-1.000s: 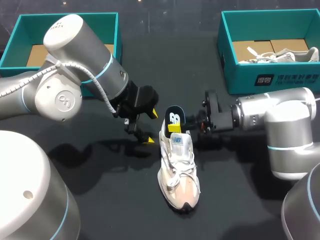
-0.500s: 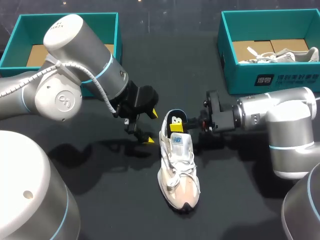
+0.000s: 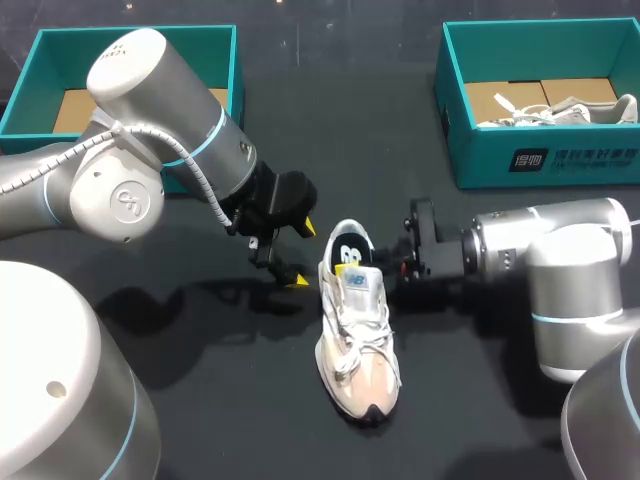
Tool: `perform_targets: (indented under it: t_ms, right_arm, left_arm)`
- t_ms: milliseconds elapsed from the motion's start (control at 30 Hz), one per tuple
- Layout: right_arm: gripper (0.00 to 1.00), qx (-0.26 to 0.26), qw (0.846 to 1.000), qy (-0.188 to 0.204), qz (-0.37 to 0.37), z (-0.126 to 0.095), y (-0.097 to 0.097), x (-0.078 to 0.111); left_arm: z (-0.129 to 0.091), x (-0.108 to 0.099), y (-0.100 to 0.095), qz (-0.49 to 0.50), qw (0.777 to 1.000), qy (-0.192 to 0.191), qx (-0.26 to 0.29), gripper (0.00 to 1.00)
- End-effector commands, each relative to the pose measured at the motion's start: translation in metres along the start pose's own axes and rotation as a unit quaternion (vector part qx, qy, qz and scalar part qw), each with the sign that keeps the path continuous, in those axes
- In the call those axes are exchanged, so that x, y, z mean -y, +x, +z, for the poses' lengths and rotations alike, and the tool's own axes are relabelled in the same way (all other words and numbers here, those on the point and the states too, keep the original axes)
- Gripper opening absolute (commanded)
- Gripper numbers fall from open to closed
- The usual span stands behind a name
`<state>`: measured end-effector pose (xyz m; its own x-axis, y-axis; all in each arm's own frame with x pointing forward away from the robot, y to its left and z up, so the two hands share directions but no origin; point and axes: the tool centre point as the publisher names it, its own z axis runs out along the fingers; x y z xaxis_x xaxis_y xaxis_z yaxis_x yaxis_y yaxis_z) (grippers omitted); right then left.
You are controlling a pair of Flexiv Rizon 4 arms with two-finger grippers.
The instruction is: Take the shoe out of the shoebox, open the shoe tongue, remove and reinsert the insole, then place the shoe into the shoebox
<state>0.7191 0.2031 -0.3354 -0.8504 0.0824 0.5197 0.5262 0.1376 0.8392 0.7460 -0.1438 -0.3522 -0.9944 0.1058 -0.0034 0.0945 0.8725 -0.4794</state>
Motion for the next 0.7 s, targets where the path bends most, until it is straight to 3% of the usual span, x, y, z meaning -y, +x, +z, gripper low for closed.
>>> perform_targets:
  t_ms: [33,333,433,500,700]
  right_arm:
    - [0.46,0.01,1.0,0.016,-0.007,-0.003,0.005,-0.014]
    - [0.4,0.028,0.999,0.042,-0.019,-0.01,-0.002,-0.034]
    - [0.27,0.029,0.998,0.047,-0.018,-0.011,-0.008,-0.037]
    - [0.0,0.028,0.998,0.048,-0.016,-0.01,-0.012,-0.038]
    - [0.0,0.022,0.999,0.046,0.001,-0.008,-0.019,-0.025]
  left_arm:
    - [0.0,0.0,0.0,0.0,1.0,0.0,0.0,1.0]
    - [0.0,0.0,0.0,0.0,1.0,0.0,0.0,1.0]
    - [0.0,0.0,0.0,0.0,1.0,0.0,0.0,1.0]
    - [0.0,0.0,0.0,0.0,1.0,0.0,0.0,1.0]
    - [0.0,0.0,0.0,0.0,1.0,0.0,0.0,1.0]
